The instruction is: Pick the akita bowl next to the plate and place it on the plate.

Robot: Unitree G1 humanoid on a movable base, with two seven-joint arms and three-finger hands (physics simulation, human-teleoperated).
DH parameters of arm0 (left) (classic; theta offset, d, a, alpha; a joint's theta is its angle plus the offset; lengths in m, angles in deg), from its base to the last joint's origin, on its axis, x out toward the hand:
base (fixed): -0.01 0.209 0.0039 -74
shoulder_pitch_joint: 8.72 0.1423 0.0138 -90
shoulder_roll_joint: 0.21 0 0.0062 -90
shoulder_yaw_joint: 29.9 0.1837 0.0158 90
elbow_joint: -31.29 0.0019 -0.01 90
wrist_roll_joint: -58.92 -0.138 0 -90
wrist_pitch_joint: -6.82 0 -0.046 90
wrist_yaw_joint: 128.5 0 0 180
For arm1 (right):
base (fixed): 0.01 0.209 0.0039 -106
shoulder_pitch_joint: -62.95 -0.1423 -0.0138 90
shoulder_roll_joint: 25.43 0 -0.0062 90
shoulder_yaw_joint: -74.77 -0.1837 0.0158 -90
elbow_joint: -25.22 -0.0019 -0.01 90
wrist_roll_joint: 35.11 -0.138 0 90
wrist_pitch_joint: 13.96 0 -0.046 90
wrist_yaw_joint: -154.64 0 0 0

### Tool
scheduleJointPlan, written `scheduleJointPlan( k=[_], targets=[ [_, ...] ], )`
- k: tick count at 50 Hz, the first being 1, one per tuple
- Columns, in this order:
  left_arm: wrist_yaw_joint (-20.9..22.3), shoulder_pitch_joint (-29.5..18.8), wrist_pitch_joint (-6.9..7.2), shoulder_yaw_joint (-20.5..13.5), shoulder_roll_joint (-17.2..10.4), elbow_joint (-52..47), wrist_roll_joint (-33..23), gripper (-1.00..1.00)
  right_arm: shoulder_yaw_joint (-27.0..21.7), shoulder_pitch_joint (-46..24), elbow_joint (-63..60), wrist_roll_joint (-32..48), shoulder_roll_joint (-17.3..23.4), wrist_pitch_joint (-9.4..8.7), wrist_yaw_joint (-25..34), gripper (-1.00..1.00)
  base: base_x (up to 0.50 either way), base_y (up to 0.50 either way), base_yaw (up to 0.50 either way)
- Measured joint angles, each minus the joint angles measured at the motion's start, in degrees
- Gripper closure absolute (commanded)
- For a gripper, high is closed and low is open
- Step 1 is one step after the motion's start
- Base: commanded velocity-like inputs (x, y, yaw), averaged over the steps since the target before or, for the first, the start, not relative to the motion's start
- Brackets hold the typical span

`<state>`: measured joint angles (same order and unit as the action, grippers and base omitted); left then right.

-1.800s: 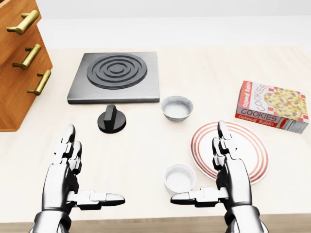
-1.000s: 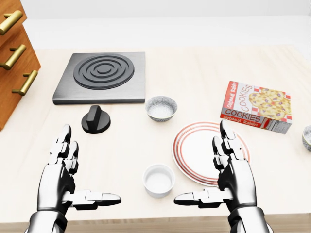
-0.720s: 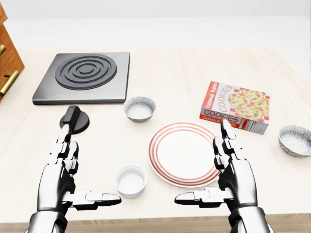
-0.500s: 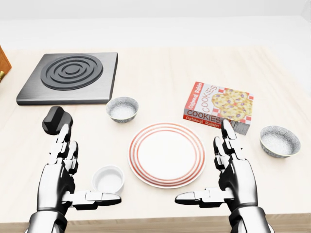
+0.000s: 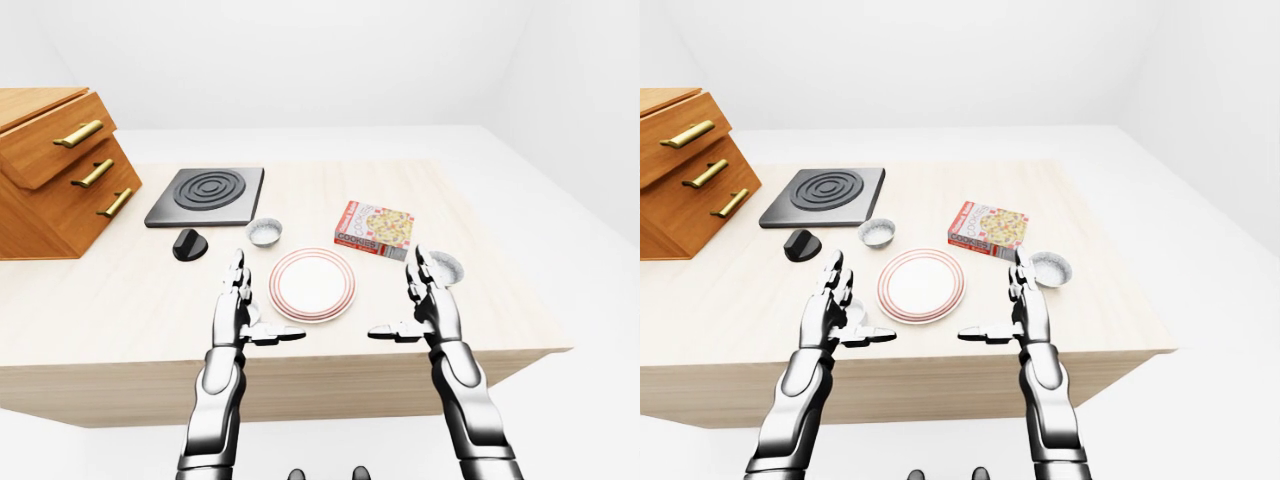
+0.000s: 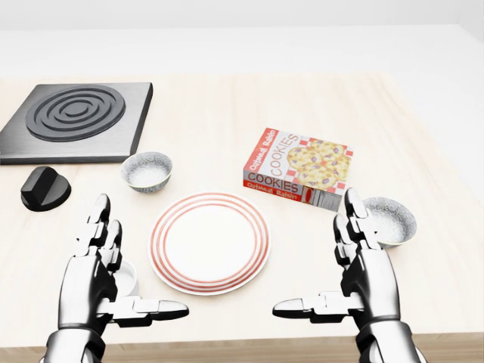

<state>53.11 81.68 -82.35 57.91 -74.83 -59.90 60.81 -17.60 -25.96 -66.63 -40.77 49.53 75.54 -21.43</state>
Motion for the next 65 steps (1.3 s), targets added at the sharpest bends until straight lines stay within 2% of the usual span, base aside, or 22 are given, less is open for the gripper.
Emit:
scheduleJointPlan(
  k=[8, 28, 47, 65],
  targets=[
    [-0.1, -0.2, -0.16, -0.2, -0.2, 0.6, 0.2, -1.00, 0.2, -0.1, -0.1, 0.4, -0.2, -0.53, -0.3, -1.00, 0.00, 0.00, 0.00],
    [-0.5, 0.0, -0.51, -0.1, -0.2, 1.0, 0.0, -1.00, 0.7, 0.5, -0.9, 0.7, -0.3, -0.03, 0.4, -1.00, 0.00, 0.00, 0.00],
    [-0.8, -0.3, -0.70, -0.4, -0.3, 1.2, 0.3, -1.00, 0.8, 0.5, -0.4, 1.2, -0.3, 0.55, 0.9, -1.00, 0.16, 0.00, 0.00],
    [-1.0, -0.2, -0.27, -0.4, -0.3, 0.5, 0.3, -1.00, 0.7, 0.8, -0.9, 1.1, -0.3, 0.24, 1.0, -1.00, 0.28, 0.00, 0.00]
  ],
)
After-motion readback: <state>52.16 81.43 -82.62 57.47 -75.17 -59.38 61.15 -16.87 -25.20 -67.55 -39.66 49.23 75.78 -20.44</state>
